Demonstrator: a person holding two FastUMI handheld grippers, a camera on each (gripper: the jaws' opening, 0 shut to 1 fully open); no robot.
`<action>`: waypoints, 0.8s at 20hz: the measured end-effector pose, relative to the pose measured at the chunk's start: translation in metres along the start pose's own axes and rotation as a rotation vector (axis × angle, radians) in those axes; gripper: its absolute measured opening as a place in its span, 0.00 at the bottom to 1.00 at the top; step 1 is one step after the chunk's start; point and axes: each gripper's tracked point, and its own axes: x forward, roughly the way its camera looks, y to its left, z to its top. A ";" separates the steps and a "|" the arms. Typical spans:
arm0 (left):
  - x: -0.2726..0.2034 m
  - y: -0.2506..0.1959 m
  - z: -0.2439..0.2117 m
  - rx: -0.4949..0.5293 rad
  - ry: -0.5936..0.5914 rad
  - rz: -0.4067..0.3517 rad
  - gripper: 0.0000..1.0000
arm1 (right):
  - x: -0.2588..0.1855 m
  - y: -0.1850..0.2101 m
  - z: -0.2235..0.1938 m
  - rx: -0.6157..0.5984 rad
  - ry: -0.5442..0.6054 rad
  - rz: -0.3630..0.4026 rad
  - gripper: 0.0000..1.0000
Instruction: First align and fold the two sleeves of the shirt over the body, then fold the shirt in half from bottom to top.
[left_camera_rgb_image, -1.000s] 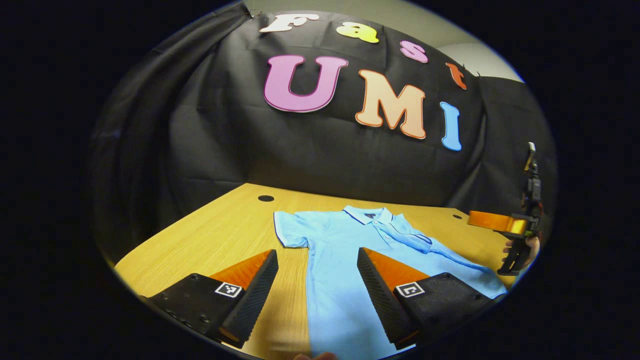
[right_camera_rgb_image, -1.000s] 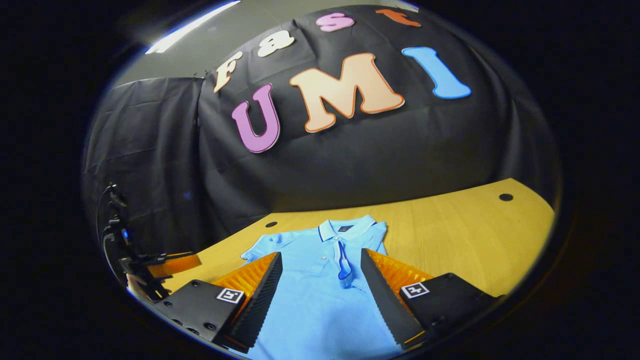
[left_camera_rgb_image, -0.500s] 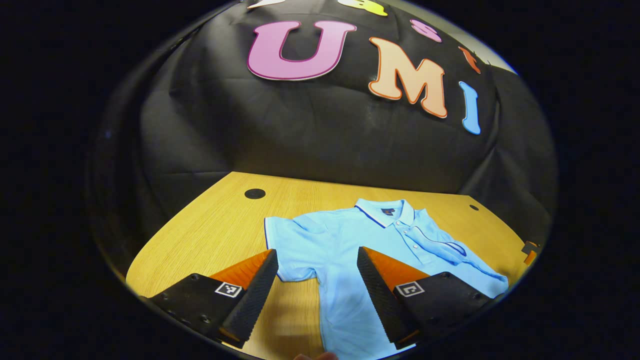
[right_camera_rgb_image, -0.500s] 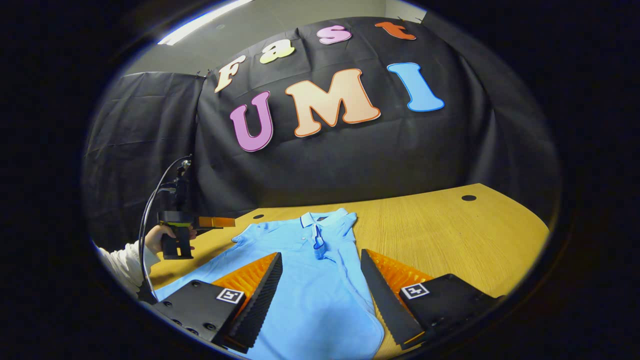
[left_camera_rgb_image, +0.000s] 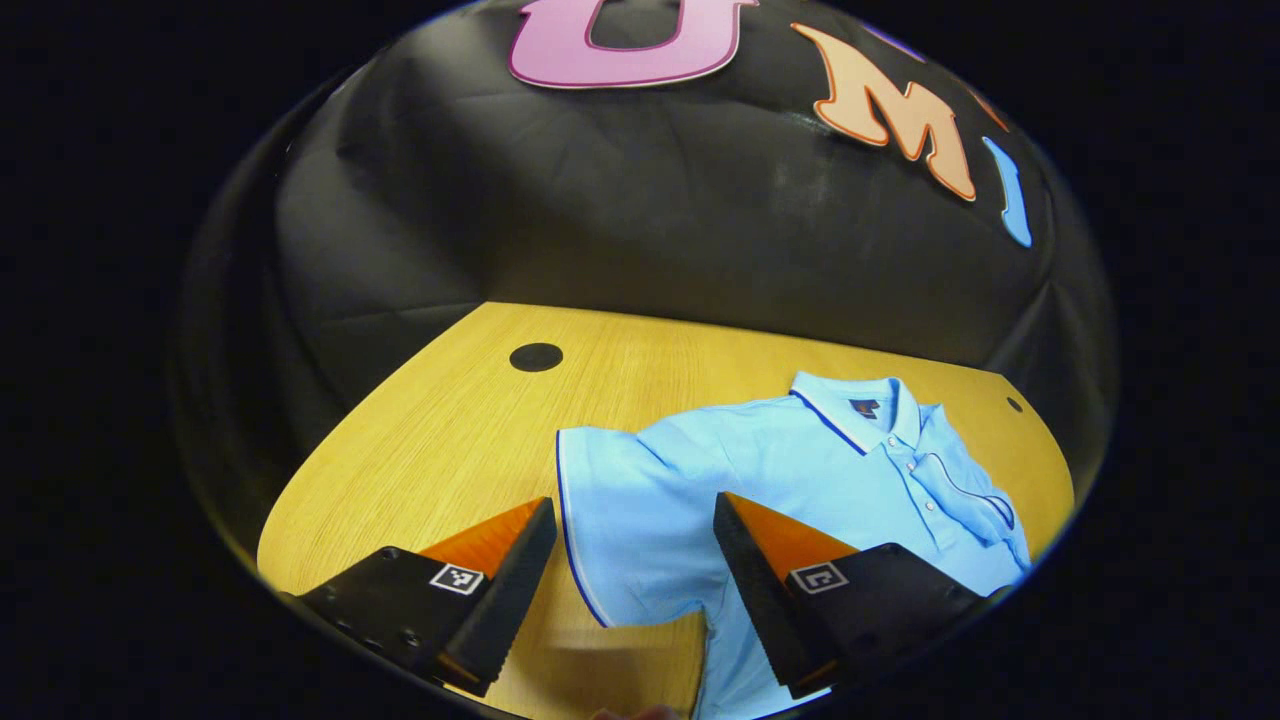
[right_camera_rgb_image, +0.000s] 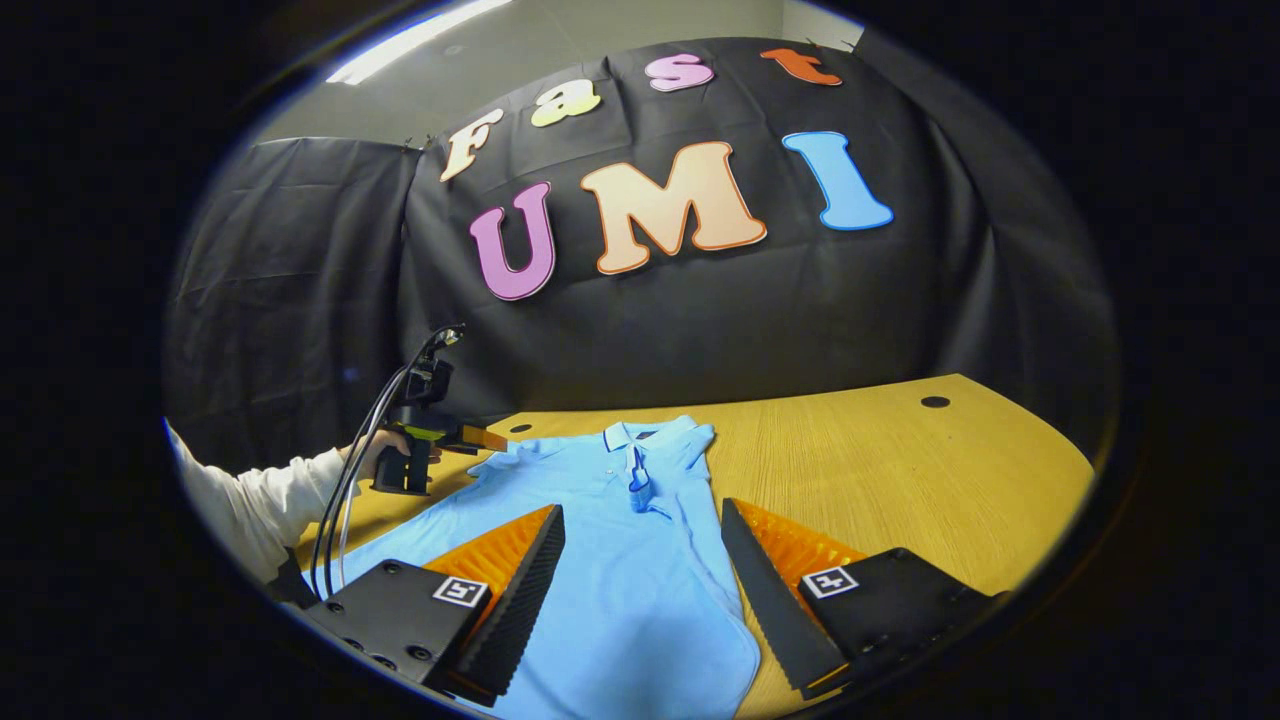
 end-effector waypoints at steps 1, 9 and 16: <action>0.003 0.001 -0.003 0.004 0.012 0.002 0.95 | -0.001 -0.001 0.001 0.008 0.002 -0.001 0.98; 0.011 0.007 -0.017 0.035 0.065 0.040 0.92 | -0.008 -0.028 0.013 0.081 -0.029 -0.051 0.98; 0.011 0.004 -0.022 0.063 0.099 0.041 0.84 | -0.010 -0.029 0.015 0.073 -0.035 -0.055 0.98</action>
